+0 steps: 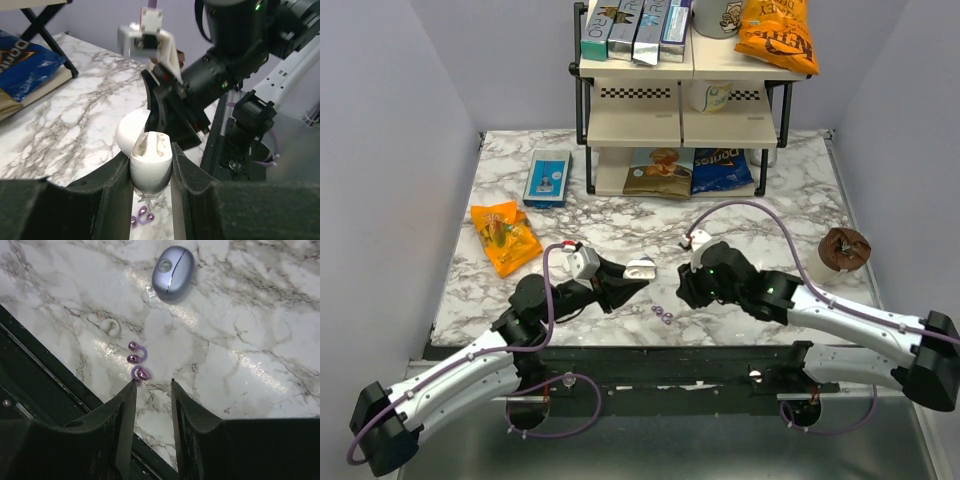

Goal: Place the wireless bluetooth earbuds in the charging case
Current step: Pick up the earbud from the center of the board.

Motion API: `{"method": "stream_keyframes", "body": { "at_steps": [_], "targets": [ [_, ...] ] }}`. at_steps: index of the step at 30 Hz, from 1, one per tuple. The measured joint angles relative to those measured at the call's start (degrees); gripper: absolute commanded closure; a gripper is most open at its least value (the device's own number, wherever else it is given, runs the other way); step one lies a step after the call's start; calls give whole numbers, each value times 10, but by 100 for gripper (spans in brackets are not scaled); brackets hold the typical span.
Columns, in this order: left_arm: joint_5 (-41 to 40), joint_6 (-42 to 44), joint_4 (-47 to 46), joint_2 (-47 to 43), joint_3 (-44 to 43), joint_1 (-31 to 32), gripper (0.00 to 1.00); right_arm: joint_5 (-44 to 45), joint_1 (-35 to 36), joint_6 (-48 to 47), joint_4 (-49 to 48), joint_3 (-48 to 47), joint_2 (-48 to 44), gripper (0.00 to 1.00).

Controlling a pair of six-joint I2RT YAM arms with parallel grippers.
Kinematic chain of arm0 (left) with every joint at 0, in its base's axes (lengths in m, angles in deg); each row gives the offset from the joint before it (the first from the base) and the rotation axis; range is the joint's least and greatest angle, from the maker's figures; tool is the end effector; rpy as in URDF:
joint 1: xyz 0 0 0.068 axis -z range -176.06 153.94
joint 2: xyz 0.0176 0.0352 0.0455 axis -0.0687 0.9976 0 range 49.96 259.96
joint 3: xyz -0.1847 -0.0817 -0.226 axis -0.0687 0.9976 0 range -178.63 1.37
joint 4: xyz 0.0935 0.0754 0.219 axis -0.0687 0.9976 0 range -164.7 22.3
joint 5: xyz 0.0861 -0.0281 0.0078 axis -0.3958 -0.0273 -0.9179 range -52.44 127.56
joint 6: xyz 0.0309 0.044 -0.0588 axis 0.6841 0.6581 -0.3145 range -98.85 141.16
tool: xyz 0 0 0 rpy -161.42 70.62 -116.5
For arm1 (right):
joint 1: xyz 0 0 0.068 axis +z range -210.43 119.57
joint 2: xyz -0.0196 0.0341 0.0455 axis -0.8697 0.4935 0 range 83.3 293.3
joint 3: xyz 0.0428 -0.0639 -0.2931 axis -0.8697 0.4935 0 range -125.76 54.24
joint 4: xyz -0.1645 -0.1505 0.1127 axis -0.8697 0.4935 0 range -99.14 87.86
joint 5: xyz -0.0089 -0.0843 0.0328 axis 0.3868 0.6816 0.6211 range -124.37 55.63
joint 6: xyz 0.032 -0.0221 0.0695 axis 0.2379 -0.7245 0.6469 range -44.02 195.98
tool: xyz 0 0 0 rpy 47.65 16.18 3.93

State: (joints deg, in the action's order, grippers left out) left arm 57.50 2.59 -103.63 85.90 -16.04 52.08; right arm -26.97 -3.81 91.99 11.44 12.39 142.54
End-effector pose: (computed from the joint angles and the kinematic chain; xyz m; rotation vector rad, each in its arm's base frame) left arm 0.0870 -0.1324 0.2946 0.6794 1.3505 -1.1933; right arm 0.1289 0.1796 0.2676 -0.7245 2.1657 0.5410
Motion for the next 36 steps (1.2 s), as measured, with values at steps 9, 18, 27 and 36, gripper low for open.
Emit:
{"method": "stream_keyframes", "body": {
  "at_steps": [9, 18, 27, 36],
  "targets": [
    [-20, 27, 125, -83, -21, 0, 100, -119, 0, -1, -92, 0, 125, 49],
    [-19, 30, 156, -93, -21, 0, 100, -168, 0, 9, -144, -57, 269, 61],
    [-19, 30, 156, -93, -21, 0, 100, -170, 0, 21, -163, -87, 332, 65],
    [-19, 29, 156, -93, -21, 0, 100, -171, 0, 35, -163, -87, 367, 65]
  ]
}}
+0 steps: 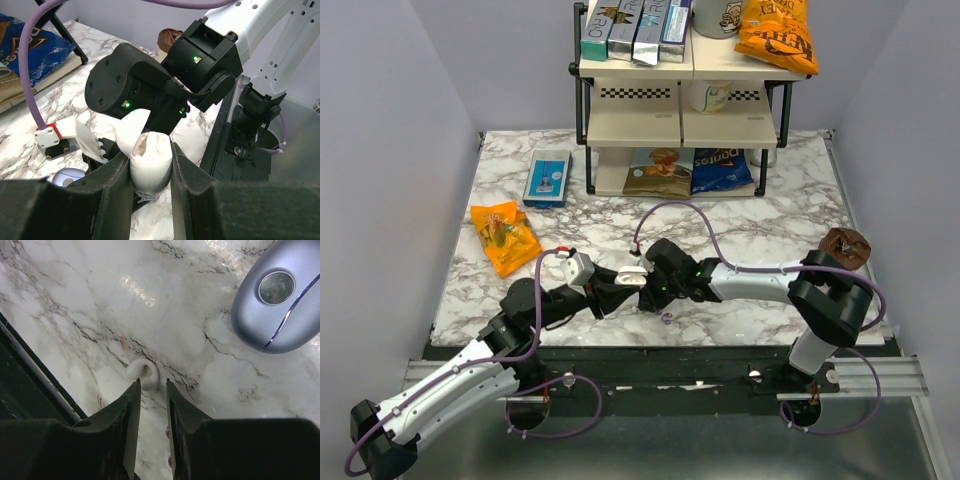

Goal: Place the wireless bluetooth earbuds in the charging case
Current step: Pick up the earbud from the center of the board.

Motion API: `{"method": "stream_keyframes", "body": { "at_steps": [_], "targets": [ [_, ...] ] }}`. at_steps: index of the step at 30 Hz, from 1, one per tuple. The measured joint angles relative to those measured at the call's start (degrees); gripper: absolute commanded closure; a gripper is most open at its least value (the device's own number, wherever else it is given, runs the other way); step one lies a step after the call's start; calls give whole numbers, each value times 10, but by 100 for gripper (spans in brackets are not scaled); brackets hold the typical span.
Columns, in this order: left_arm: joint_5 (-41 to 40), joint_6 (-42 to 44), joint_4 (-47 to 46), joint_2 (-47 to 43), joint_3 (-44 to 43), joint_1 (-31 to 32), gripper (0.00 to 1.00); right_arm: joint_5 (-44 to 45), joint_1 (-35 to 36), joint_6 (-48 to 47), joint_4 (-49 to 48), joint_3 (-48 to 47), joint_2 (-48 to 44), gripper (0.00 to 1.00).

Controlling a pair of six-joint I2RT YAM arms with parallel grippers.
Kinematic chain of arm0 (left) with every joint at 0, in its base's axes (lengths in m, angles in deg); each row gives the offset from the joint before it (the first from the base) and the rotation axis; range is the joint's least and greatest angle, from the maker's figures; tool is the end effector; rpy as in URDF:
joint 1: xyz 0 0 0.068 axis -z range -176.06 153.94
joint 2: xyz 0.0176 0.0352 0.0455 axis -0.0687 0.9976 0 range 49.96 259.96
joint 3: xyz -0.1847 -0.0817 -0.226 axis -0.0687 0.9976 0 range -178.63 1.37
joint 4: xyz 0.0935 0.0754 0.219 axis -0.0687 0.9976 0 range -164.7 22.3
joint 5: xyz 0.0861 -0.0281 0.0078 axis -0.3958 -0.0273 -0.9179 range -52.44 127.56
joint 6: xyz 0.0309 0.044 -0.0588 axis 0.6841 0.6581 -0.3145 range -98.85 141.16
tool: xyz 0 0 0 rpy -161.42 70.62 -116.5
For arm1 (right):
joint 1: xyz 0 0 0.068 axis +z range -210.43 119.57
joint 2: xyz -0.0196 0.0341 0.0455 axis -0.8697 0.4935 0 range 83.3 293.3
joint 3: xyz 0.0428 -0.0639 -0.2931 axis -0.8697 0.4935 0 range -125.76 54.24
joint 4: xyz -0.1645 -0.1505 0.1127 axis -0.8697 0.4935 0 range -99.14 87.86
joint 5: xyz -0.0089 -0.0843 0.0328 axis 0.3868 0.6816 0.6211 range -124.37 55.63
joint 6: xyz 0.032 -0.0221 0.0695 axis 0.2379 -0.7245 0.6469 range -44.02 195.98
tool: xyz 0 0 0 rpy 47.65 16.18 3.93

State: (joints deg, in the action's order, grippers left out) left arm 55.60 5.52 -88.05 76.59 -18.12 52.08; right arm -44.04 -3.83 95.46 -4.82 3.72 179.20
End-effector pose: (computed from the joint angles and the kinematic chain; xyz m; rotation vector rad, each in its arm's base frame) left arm 0.0726 -0.1130 0.2914 0.6967 1.4102 -1.1208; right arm 0.1819 0.2969 0.1757 -0.8988 2.4252 0.7569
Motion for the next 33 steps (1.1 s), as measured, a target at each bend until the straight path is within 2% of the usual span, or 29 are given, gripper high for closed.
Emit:
{"method": "stream_keyframes", "body": {
  "at_steps": [10, 14, 19, 26, 33],
  "targets": [
    [0, 0, 0, 0, 0, 0, 100, -1, 0, 15, 1, -10, 19, 60],
    [0, 0, 0, 0, 0, 0, 100, -1, 0, 18, 1, -12, 22, 62],
    [0, 0, -1, 0, 0, 0, 100, -3, 0, 24, 1, -18, 27, 69],
    [0, 0, 0, 0, 0, 0, 100, -9, 0, 30, 3, -19, 30, 71],
    [0, 0, -1, 0, 0, 0, 100, -18, -1, 39, 6, -26, 37, 99]
  ]
}}
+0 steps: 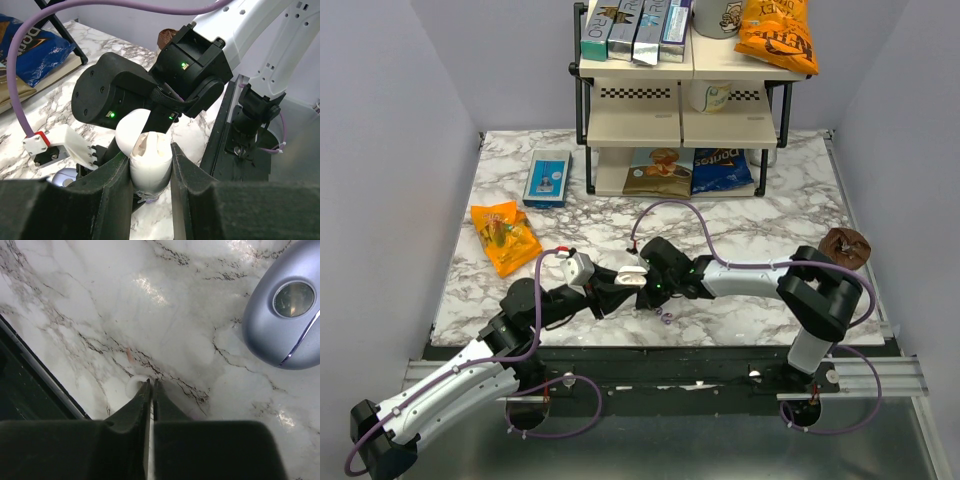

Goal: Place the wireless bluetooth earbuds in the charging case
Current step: Pick up the earbud from the center of the board.

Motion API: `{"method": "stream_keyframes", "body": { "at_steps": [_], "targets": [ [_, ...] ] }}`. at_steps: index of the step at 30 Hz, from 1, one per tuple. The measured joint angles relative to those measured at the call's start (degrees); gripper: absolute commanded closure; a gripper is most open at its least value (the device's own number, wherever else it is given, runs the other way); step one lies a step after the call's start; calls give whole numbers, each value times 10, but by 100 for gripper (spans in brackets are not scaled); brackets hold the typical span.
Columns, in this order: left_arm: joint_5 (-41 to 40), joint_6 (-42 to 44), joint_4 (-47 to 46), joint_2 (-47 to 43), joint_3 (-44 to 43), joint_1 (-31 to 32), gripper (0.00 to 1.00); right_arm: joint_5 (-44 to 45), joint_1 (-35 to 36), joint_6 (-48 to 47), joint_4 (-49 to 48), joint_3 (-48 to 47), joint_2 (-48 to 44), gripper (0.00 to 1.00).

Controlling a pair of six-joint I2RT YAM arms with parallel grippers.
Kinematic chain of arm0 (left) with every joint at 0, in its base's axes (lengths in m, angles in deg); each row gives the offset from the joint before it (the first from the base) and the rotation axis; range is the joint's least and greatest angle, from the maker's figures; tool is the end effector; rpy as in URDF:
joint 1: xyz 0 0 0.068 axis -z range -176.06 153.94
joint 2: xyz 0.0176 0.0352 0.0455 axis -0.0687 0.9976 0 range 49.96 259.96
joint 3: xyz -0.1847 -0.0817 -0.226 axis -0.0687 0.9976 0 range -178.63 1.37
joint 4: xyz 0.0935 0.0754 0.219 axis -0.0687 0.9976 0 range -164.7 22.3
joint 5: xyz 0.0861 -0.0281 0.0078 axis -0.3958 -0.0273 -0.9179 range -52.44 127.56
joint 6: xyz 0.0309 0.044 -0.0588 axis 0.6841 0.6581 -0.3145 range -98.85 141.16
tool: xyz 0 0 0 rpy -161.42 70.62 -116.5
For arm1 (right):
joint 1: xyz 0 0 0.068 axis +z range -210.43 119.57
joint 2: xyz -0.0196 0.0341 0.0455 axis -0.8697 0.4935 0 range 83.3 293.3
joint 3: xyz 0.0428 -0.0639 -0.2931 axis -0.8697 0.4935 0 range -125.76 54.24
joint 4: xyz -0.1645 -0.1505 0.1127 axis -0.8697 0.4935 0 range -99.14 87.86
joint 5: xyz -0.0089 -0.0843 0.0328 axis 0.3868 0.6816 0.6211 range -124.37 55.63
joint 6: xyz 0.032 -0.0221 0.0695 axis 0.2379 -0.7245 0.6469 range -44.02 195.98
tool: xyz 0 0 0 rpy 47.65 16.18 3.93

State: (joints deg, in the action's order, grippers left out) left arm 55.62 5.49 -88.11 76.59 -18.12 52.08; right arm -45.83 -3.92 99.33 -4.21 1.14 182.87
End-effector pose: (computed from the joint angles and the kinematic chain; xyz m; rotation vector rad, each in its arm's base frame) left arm 0.0726 -0.1130 0.2915 0.6964 1.4092 -1.1216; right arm 0.1878 0.3085 0.1669 -0.8411 2.5009 0.7958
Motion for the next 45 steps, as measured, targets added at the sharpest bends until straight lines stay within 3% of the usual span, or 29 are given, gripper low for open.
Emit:
{"method": "stream_keyframes", "body": {
  "at_steps": [14, 26, 32, 35, 45],
  "targets": [
    [4, 0, -2, 0, 0, 0, 100, 9, -3, 15, 14, 0, -9, 99],
    [4, 0, -3, 3, 0, 0, 100, 45, -28, 38, 37, 26, -113, 99],
    [-2, 0, -9, 7, 0, 0, 100, 111, -44, 51, 72, 54, -223, 99],
    [-11, -1, -23, 17, 0, 0, 100, 161, -47, 48, 100, 57, -323, 99],
    [-61, -11, -142, 163, -7, 0, 100, 285, -48, -7, 165, 47, -522, 99]
  ]
}}
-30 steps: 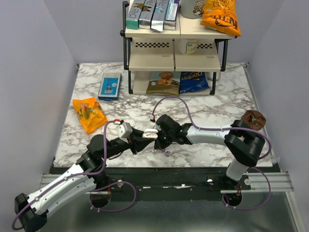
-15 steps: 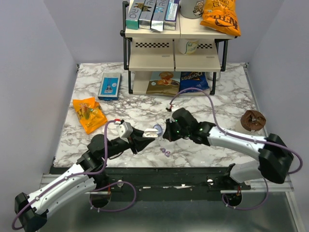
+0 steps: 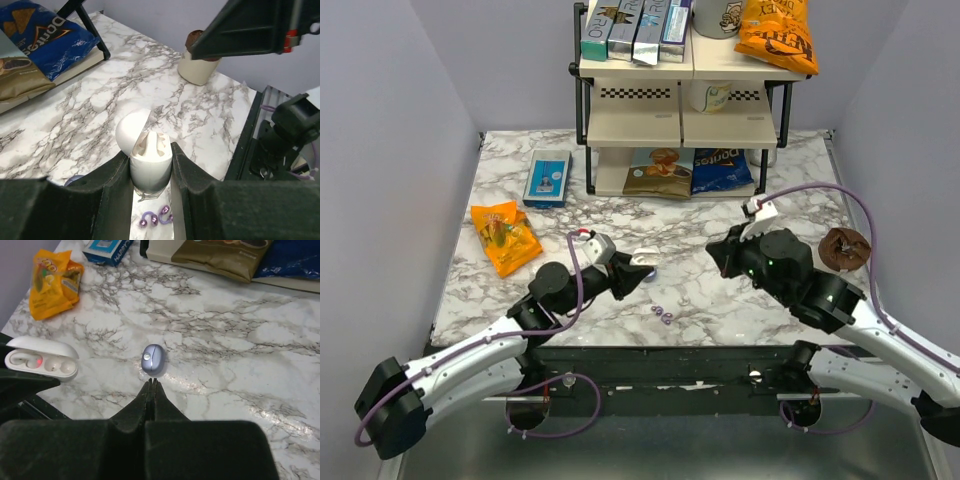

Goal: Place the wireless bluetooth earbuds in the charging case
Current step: Pick up the earbud from the center of the board.

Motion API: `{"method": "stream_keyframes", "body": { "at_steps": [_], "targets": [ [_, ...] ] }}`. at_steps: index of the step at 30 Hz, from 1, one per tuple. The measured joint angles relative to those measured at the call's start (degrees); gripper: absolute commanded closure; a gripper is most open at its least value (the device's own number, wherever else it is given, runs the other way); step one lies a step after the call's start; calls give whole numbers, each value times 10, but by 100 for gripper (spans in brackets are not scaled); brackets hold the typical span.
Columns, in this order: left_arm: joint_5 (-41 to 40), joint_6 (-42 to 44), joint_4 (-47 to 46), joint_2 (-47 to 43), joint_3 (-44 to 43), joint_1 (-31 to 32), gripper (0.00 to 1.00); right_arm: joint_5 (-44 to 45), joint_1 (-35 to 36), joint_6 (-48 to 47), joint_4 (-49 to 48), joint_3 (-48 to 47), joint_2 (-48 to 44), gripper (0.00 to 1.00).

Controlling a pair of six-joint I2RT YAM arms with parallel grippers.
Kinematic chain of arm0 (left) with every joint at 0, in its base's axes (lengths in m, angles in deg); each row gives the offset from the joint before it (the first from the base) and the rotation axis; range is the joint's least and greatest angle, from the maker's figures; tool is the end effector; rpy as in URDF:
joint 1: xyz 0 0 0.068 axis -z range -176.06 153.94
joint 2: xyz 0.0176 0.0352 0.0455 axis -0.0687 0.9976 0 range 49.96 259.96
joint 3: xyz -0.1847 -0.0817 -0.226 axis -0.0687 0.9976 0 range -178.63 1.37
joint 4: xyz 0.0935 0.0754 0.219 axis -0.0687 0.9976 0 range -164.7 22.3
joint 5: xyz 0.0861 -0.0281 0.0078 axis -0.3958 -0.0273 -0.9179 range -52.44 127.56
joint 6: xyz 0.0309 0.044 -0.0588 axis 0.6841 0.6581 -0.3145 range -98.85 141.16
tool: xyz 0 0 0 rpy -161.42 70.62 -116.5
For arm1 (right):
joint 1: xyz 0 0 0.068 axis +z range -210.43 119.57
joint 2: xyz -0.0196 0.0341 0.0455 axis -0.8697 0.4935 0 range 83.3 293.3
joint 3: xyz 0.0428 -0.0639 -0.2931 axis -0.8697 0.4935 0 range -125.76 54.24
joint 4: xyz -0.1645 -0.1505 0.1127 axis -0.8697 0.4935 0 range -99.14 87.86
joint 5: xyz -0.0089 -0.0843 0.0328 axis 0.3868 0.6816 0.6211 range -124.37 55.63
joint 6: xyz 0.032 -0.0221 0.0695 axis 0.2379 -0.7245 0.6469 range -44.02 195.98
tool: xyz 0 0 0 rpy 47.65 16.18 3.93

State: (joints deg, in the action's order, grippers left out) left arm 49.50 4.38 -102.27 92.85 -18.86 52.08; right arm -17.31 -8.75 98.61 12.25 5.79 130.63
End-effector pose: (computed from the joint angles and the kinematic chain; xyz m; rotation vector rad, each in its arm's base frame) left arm 0.1107 -0.1450 0.2921 0.5973 1.4647 -1.0577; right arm 0.1288 0.1305 0.3468 -0.2906 1.9309 0.5852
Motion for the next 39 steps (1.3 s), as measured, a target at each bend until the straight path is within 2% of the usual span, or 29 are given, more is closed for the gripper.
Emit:
{"method": "stream_keyframes", "body": {
  "at_steps": [4, 5, 7, 8, 11, 14, 17, 24, 30, 39],
  "targets": [
    [-14, -2, -34, 53, -11, 0, 100, 21, 0, -5, 13, 3, -8, 99],
    [-16, -2, -41, 61, -14, 0, 100, 21, -1, -5, 14, 6, -1, 86],
    [-21, -2, -50, 64, -15, 0, 100, 12, -11, -1, 19, 15, 27, 74],
    [-23, -2, -53, 63, -15, 0, 100, 5, -18, 3, 20, 19, 44, 65],
    [-27, -2, -52, 47, -15, 0, 100, -40, -46, 10, 18, 36, 110, 59],
    [-30, -1, -39, 16, -14, 0, 100, -77, -61, 23, 18, 51, 169, 59],
    [-38, -1, -29, -18, -8, 1, 100, -114, -66, 41, 11, 57, 219, 64],
    [-49, -2, -18, -54, 4, 4, 100, -189, -81, 106, -23, 69, 305, 65],
    [-49, -2, -11, -63, 16, 4, 100, -214, -83, 138, -31, 85, 313, 60],
    [-49, -2, -5, -68, 29, 4, 100, -230, -83, 140, -39, 99, 331, 62]
  ]
}}
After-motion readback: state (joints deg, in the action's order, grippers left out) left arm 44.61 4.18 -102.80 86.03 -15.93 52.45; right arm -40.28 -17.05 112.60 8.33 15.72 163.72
